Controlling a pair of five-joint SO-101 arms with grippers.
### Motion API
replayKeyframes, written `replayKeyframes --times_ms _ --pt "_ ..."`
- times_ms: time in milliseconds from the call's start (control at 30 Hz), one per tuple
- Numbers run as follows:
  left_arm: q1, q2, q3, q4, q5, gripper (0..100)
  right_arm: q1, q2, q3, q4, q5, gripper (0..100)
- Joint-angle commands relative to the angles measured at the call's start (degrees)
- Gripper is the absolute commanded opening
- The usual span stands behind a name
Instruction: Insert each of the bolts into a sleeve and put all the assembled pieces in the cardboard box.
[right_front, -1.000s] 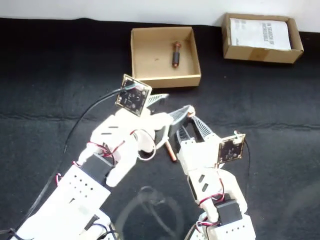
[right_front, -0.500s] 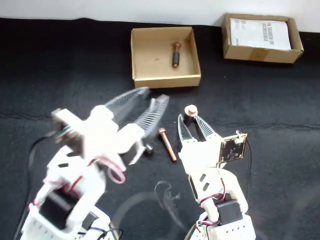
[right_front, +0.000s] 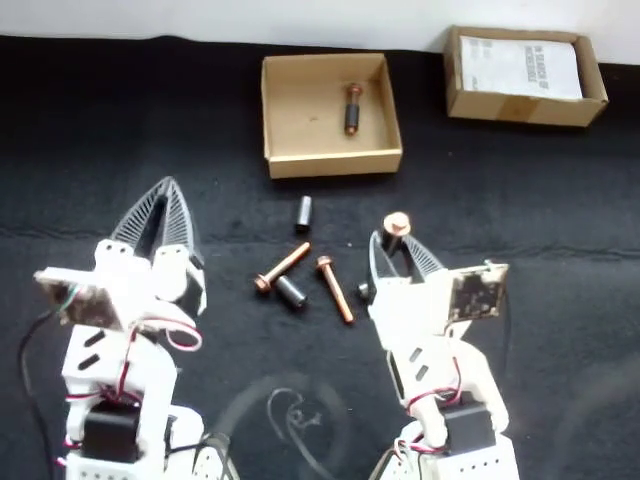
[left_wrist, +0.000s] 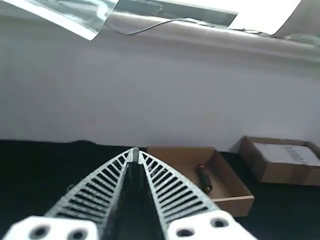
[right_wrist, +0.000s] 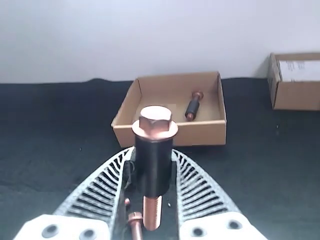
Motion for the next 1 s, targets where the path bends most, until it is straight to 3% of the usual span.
replayKeyframes --times_ms 0,233,400,633,900,967 --pt "-6.2 -1.8 4.0 -0.35 -0.18 1 0.75 1.27 -7.25 -0.31 4.92 0.7" --pt "-12.44 -1.8 11.74 -0.35 -0.18 1 2.24 18.33 -17.45 -7.52 8.97 0.7" --pt "-14.2 -1.8 18.68 -0.35 -0.09 1 2.24 35.47 -29.32 -8.31 8.62 0.7" --pt "-14.02 -1.36 18.95 0.7 0.0 1 2.24 58.33 -46.2 -8.31 8.62 0.7" --pt "-14.02 -1.36 18.95 18.9 -0.35 1 2.24 84.35 -67.47 -8.31 8.53 0.7" --pt "-14.02 -1.36 18.95 18.9 -0.35 1 2.24 90.15 -72.66 -8.31 8.53 0.7"
